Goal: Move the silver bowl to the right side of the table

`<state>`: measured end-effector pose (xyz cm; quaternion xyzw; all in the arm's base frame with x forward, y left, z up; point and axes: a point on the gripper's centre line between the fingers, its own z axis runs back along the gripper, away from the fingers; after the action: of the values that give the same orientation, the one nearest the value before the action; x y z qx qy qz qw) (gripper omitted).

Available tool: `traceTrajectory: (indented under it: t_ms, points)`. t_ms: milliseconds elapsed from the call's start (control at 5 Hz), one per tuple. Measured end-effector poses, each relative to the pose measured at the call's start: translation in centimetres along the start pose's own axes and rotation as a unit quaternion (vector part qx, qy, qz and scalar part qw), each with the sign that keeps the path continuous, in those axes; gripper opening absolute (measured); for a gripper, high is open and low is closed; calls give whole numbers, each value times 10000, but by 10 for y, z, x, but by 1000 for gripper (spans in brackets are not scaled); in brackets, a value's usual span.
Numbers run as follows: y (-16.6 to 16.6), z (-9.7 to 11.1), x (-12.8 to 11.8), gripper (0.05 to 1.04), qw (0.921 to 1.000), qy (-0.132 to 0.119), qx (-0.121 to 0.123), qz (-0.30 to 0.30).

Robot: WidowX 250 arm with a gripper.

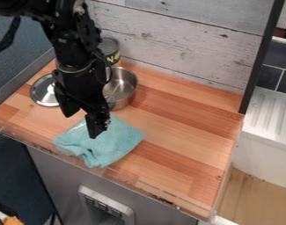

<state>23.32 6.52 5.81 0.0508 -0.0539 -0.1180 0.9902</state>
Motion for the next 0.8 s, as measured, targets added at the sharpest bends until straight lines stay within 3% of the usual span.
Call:
traceTrajectory:
  t_ms: [200, 400, 800]
  points:
    - [-2, -5, -2, 1001, 9999, 81, -83, 17]
    - [8, 6, 31, 1001, 9987, -348, -363, 121]
    - [22, 5, 92, 1001, 9965, -570, -497, 343]
